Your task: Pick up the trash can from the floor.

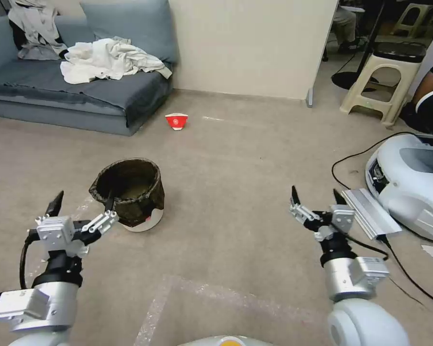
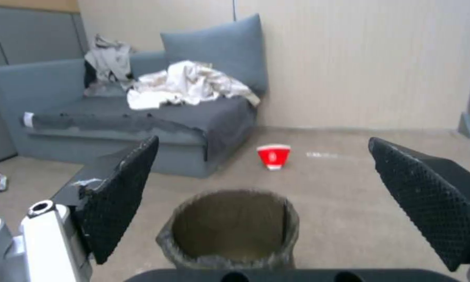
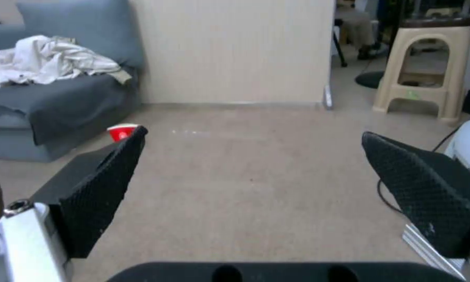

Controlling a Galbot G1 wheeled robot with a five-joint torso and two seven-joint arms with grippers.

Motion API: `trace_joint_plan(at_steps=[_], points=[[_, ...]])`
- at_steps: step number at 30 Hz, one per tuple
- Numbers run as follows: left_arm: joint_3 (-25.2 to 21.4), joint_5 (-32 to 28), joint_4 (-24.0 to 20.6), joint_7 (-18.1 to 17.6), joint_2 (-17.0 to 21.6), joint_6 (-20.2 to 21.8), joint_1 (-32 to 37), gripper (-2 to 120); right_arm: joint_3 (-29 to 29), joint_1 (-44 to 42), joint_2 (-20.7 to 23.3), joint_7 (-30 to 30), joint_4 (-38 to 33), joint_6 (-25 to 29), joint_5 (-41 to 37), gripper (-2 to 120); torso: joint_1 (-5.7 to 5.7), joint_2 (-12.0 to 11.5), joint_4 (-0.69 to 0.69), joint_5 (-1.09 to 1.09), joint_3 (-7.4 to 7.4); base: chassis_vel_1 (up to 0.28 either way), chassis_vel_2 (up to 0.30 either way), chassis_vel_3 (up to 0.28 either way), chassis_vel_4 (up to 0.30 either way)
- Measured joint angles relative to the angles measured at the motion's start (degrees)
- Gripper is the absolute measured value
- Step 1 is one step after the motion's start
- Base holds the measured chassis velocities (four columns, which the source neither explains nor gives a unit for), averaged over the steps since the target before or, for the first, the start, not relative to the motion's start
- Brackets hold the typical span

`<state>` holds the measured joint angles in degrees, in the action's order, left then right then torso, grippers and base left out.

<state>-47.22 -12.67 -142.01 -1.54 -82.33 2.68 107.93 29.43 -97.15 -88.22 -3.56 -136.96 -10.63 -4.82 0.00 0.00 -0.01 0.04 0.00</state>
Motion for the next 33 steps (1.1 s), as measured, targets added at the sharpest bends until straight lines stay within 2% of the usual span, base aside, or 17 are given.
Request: trace_joint_plan(at_steps=[1, 3, 9, 33], points=[[0.16, 0.0, 0.44, 0.02, 0.02, 0.0, -0.09, 100, 0.13, -0.11, 0.14, 0.11, 0.11, -0.11, -0.19, 100, 0.0, 0.0, 0.0, -0.07, 0.0, 0.0, 0.0, 0.0, 0.0], [0.34, 0.01, 0.92, 0.02, -0.07, 0.03, -0.19, 100, 0.0, -0.17, 0.1, 0.22, 0.39, -0.16, -0.25, 100, 0.0, 0.0, 0.01, -0.02, 0.0, 0.0, 0.0, 0.0, 0.0], [0.35, 0.02, 1.64, 0.02, -0.22, 0.0, -0.27, 100, -0.65, -0.17, -0.15, 0.32, 0.67, -0.17, -0.23, 100, 0.0, 0.0, 0.01, -0.04, 0.0, 0.0, 0.0, 0.0, 0.0], [0.13, 0.16, 0.86, 0.39, -0.89, 1.08, -0.18, 100, -0.57, -0.15, -0.37, 0.01, 0.57, 0.31, -0.14, 100, 0.0, 0.0, 0.01, -0.04, 0.0, 0.02, 0.019, 0.017, 0.018]])
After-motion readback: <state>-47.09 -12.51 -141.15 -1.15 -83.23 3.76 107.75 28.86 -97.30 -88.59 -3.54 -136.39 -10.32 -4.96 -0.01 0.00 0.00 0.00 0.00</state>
